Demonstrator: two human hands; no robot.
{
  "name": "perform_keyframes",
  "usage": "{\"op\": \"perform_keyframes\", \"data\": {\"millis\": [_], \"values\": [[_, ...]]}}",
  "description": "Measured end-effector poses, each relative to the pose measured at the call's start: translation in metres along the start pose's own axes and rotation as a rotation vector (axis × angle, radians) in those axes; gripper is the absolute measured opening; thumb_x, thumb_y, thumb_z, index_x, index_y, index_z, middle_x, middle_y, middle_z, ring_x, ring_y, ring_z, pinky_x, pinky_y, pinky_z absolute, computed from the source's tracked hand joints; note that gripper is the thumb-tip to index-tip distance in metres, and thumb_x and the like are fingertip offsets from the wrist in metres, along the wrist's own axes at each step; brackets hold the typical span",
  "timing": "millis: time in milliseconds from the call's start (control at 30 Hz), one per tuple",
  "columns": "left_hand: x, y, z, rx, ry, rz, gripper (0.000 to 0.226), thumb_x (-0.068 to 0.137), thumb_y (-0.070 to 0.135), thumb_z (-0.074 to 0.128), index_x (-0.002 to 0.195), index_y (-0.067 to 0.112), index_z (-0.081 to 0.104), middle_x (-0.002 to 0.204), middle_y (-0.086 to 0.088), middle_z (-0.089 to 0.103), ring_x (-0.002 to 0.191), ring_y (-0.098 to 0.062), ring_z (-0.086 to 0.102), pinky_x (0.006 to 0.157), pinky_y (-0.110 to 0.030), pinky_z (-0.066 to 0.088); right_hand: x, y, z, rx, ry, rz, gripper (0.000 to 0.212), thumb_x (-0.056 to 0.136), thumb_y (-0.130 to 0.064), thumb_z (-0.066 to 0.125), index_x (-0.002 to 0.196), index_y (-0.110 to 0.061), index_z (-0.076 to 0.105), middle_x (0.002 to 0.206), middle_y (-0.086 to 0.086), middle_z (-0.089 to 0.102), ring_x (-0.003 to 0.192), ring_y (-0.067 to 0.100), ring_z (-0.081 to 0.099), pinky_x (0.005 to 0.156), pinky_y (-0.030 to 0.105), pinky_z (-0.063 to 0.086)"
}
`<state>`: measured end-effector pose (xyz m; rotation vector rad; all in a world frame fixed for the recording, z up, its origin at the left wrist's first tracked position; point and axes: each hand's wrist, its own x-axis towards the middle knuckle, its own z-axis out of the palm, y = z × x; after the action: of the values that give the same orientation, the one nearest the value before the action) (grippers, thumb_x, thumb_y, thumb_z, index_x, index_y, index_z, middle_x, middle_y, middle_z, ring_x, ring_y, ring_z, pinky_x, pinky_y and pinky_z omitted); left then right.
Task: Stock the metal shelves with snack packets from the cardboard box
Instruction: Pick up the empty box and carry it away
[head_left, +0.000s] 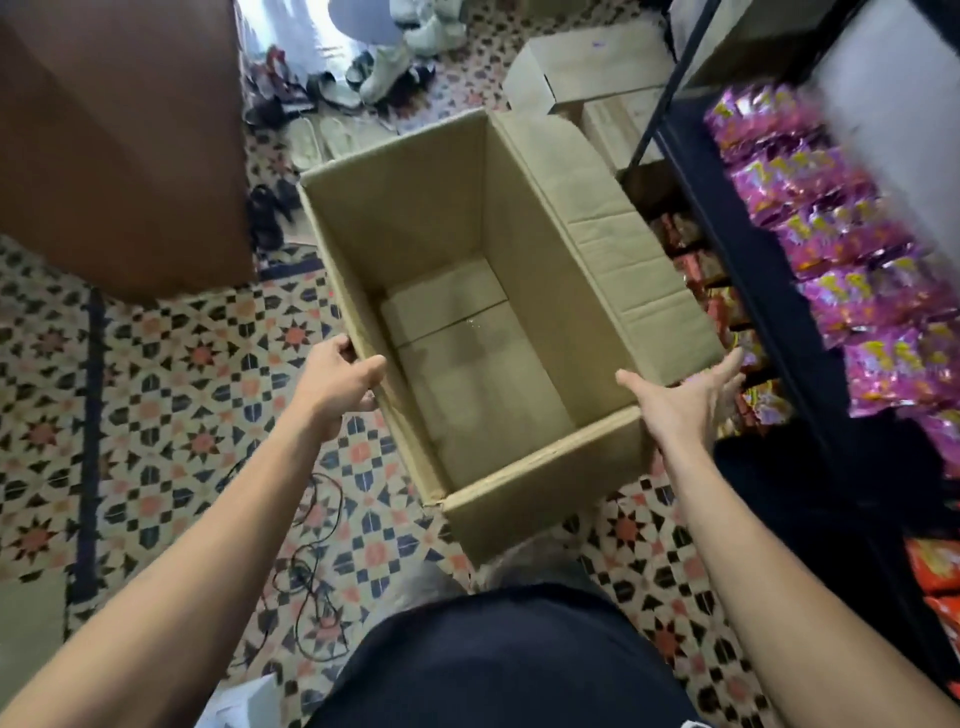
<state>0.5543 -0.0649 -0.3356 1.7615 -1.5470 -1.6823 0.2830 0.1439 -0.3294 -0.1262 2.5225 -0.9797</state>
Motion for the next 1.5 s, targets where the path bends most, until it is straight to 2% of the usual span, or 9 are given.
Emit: {"op": "perform_keyframes", "data": {"millis": [100,267,467,633,767,1000,1300,1400,1500], "values": [[0.036,0.026,-0.007,0.047,-0.006,-0.006,0.022,0.083,0.009,0.062,0.102,0.000,0.058,0.086,-0.014,0.057,0.070,-0.026,0.059,0.061,-0.038,0.054,0.032,-0.045,0.014,-0.270,-0.049,-0.136,0.118,0.073,-0.038,0.086,0.158,-0.023,0.007,0.165,0.017,-0.010,0.152,0.037,-0.003,0.121,0.050,0.008],[0.107,0.069,-0.022,0.042,-0.027,0.031,0.022,0.088,0.005,0.059,0.109,0.002,0.064,0.095,-0.014,0.068,0.077,-0.025,0.065,0.046,-0.025,0.051,0.087,-0.120,0.061,-0.479,-0.203,-0.351,0.087,0.082,-0.038,0.077,0.153,-0.019,0.030,0.162,0.019,0.019,0.150,0.034,0.016,0.122,0.047,0.015],[0.201,0.126,-0.029,0.110,-0.095,0.106,0.029,0.094,0.008,0.055,0.121,0.015,0.063,0.104,-0.005,0.070,0.086,-0.025,0.069,0.066,-0.038,0.058,0.136,-0.189,0.128,-0.435,-0.322,-0.226,0.071,0.092,-0.033,0.066,0.152,-0.018,0.031,0.150,0.014,0.045,0.137,0.036,0.042,0.112,0.046,0.036],[0.297,0.206,-0.045,0.167,-0.258,0.143,0.028,0.094,-0.001,0.049,0.102,0.020,0.066,0.089,-0.001,0.072,0.055,-0.007,0.063,0.042,-0.018,0.044,0.166,-0.247,0.181,-0.343,-0.282,-0.086,0.054,0.099,-0.022,0.054,0.150,-0.015,0.038,0.146,0.011,0.050,0.133,0.034,0.046,0.108,0.046,0.041],[0.359,0.266,-0.054,0.200,-0.300,0.154,0.031,0.092,0.000,0.050,0.107,0.021,0.067,0.095,-0.004,0.074,0.063,-0.013,0.068,0.049,-0.022,0.052,0.190,-0.295,0.211,-0.211,-0.233,0.009,0.049,0.101,-0.017,0.053,0.149,-0.011,0.042,0.149,0.009,0.048,0.134,0.031,0.047,0.109,0.043,0.040],[0.470,0.333,-0.038,0.247,-0.236,0.239,0.039,0.087,0.014,0.064,0.125,0.015,0.064,0.117,-0.001,0.069,0.100,-0.017,0.068,0.091,-0.037,0.055,0.256,-0.361,0.236,-0.053,-0.103,0.086,0.050,0.102,-0.015,0.053,0.150,-0.009,0.040,0.152,0.010,0.044,0.140,0.029,0.042,0.113,0.039,0.034],[0.615,0.422,0.041,0.386,-0.175,0.273,0.021,0.094,0.023,0.061,0.111,0.012,0.063,0.087,-0.008,0.066,0.068,-0.011,0.066,0.060,-0.025,0.051,0.401,-0.421,0.248,0.104,0.074,0.203,0.049,0.100,-0.010,0.053,0.147,-0.005,0.043,0.150,0.011,0.047,0.135,0.031,0.047,0.107,0.031,0.037],[0.660,0.451,0.070,0.467,-0.181,0.227,0.046,0.084,0.050,0.060,0.115,0.016,0.059,0.102,-0.016,0.069,0.089,-0.032,0.068,0.082,-0.045,0.057,0.450,-0.435,0.247,0.185,0.114,0.279,0.051,0.098,-0.007,0.053,0.148,-0.006,0.042,0.152,0.013,0.044,0.135,0.032,0.046,0.101,0.026,0.035],[0.682,0.481,0.096,0.525,-0.188,0.193,0.066,0.086,0.061,0.051,0.128,0.010,0.052,0.116,-0.015,0.064,0.102,-0.034,0.062,0.091,-0.047,0.052,0.488,-0.443,0.243,0.269,0.134,0.307,0.054,0.096,-0.006,0.054,0.149,-0.012,0.044,0.152,0.007,0.045,0.134,0.027,0.049,0.109,0.031,0.036]]}}
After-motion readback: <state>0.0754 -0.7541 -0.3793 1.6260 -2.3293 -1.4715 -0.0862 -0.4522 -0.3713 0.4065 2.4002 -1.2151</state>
